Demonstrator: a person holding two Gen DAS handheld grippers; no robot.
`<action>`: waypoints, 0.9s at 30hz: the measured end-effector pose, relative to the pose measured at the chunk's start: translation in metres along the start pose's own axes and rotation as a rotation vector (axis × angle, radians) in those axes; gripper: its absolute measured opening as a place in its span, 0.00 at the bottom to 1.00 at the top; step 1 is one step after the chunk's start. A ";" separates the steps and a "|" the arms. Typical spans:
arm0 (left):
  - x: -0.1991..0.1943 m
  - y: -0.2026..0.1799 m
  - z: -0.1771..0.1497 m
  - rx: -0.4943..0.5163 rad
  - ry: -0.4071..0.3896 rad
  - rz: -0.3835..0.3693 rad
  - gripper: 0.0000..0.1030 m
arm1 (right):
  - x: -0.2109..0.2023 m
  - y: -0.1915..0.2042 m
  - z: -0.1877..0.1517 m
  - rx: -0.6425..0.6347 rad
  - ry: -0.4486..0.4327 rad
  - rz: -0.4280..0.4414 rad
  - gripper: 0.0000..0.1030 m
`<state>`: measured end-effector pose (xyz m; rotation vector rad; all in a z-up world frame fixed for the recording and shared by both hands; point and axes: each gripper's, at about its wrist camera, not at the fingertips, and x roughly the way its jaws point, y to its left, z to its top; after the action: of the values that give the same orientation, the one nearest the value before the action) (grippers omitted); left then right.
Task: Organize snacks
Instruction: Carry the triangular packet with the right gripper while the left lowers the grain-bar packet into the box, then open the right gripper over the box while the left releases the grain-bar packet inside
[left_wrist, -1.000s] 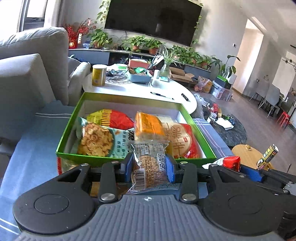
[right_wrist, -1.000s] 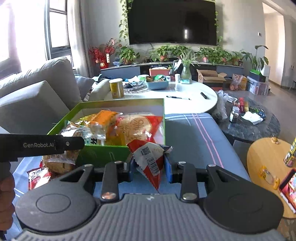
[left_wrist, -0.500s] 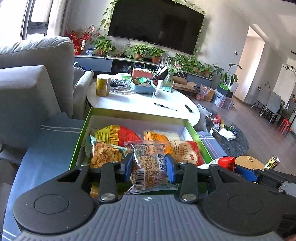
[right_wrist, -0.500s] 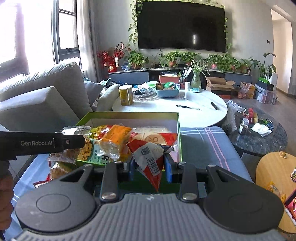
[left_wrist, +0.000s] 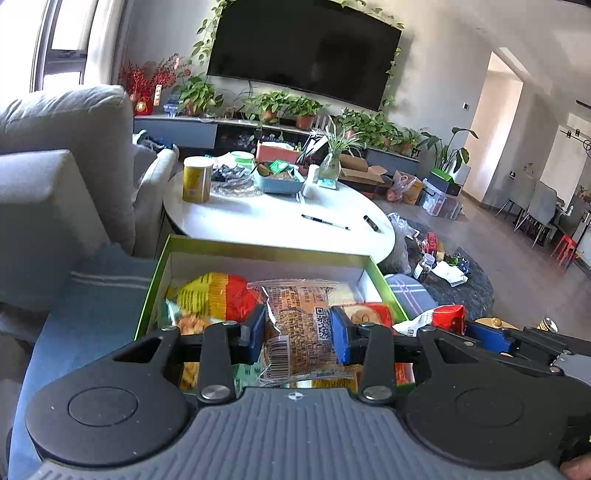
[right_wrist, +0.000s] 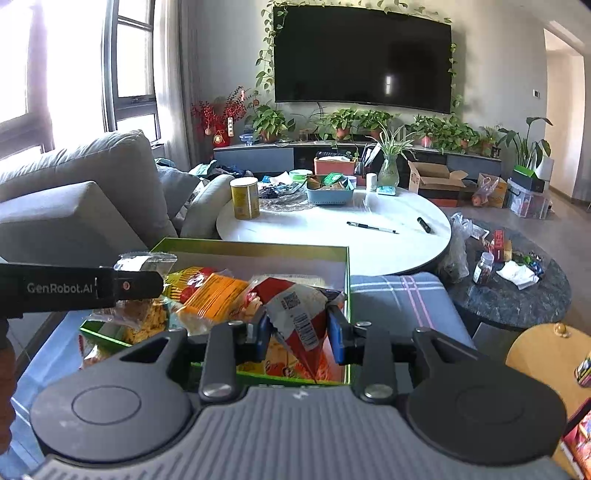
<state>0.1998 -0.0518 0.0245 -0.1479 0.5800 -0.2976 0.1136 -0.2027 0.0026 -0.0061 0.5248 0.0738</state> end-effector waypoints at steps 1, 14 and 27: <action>0.002 0.000 0.002 0.005 -0.002 -0.002 0.33 | 0.002 -0.001 0.002 0.002 0.001 0.001 1.00; 0.037 0.008 0.027 -0.006 0.008 -0.023 0.33 | 0.034 -0.013 0.015 0.042 0.039 0.046 1.00; 0.105 0.005 0.044 -0.012 0.082 -0.086 0.33 | 0.087 -0.024 0.035 0.106 0.076 0.073 1.00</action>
<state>0.3094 -0.0777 0.0053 -0.1733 0.6579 -0.3852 0.2079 -0.2201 -0.0105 0.1140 0.6047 0.1172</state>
